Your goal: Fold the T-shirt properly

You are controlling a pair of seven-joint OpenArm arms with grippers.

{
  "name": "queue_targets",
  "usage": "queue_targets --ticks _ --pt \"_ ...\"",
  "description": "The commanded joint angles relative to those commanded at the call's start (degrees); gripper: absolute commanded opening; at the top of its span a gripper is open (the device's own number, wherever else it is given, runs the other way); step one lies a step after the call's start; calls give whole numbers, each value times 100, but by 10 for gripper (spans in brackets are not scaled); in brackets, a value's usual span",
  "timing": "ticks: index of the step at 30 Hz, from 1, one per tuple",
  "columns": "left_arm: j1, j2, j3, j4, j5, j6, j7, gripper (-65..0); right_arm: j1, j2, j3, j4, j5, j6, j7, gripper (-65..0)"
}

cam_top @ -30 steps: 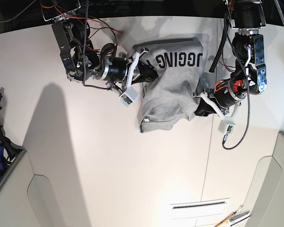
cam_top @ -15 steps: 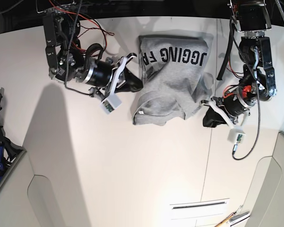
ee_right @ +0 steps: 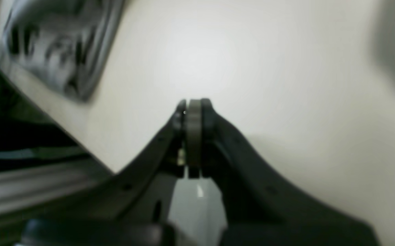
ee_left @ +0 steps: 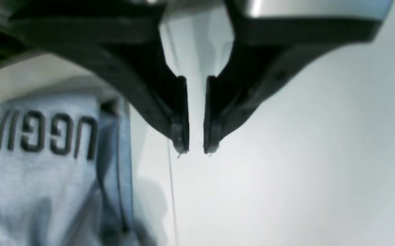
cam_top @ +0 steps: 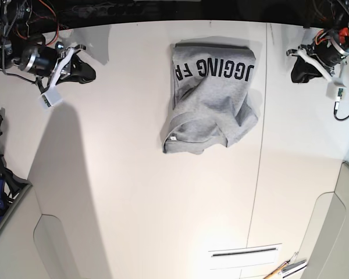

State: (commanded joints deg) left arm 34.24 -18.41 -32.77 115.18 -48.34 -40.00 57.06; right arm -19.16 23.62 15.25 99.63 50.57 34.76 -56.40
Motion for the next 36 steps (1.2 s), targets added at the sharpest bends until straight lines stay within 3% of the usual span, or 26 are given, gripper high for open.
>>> queue_targets --ticks 9,13,19,23,25,29,34,36 --pt "2127 2 37 94 522 0 -2 -566 -1585 634 -24 0 291 -2 -42 -650" --pt "2892 0 400 -79 678 0 -157 -566 -2236 914 -81 -13 350 -4 -39 -650" --pt "3134 -55 1961 -1432 2492 0 -1397 -566 -2811 1161 -149 -168 811 -7 -42 -650" --pt "3067 -260 2933 -2671 3707 0 -2916 -566 -2964 1523 -664 -466 1005 -48 -39 -650" --pt "2822 -251 3307 -3324 4205 0 -3397 -565 -2959 1738 -1117 -761 1008 -48 57 -650" --pt "2026 -254 4017 -4795 4350 0 -4013 -564 -2924 1976 -2192 -1486 761 -48 625 -650" --pt "885 -249 4907 -6607 4343 0 -4684 -564 -2415 1812 -3314 -2468 -7 -48 1211 -650" --pt "442 -223 5455 -7252 4345 244 -4815 -564 -2138 1604 -3606 -2949 -400 -48 1355 -650"
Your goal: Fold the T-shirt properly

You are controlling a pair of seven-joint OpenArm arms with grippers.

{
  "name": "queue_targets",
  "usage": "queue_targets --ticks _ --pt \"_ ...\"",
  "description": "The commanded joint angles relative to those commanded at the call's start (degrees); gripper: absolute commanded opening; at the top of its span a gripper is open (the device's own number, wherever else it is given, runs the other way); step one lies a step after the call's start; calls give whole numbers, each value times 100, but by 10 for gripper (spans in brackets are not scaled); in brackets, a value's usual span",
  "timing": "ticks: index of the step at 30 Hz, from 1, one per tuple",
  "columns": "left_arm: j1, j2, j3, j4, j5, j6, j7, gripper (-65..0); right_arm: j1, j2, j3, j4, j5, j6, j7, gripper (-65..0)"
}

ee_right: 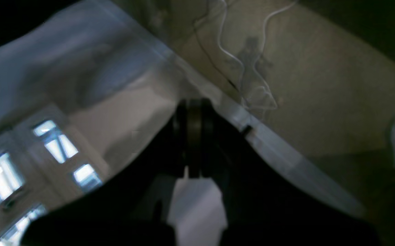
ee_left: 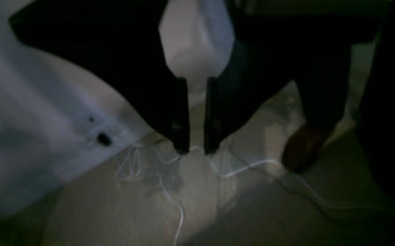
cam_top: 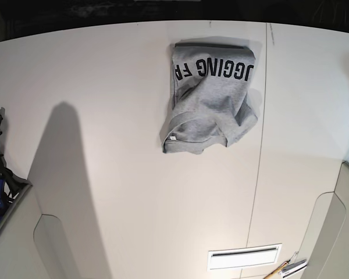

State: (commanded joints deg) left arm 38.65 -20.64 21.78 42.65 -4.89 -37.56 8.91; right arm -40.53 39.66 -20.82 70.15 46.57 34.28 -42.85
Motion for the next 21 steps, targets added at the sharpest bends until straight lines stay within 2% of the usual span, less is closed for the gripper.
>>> queue_targets --ticks 3,7,10,14,17,19,21 --pt "-509 98 660 -684 -2 505 -11 -564 431 -343 -317 -737 -417 0 85 -650" --pt "-846 116 986 -870 -46 1143 -11 -564 1003 -756 -492 -1646 -444 -2 693 -650" --pt "-1062 199 986 -870 -46 1202 -11 -564 1408 -990 -492 -2168 -570 -24 708 -650" --pt "-1228 369 979 -870 -46 1185 -20 -564 1799 -1099 -492 -2594 -599 -20 787 -650" --pt "-1381 439 979 -872 -262 1185 -164 -564 2031 -1110 -492 -2653 -876 -28 1255 -650" --pt "-1480 483 975 -872 -496 1187 -162 -564 2153 -1113 -492 -2653 -1025 -140 1488 -650" --pt "-1569 557 935 -874 -671 1193 -162 -564 2271 -1113 -492 -2658 -1064 -155 1663 -650"
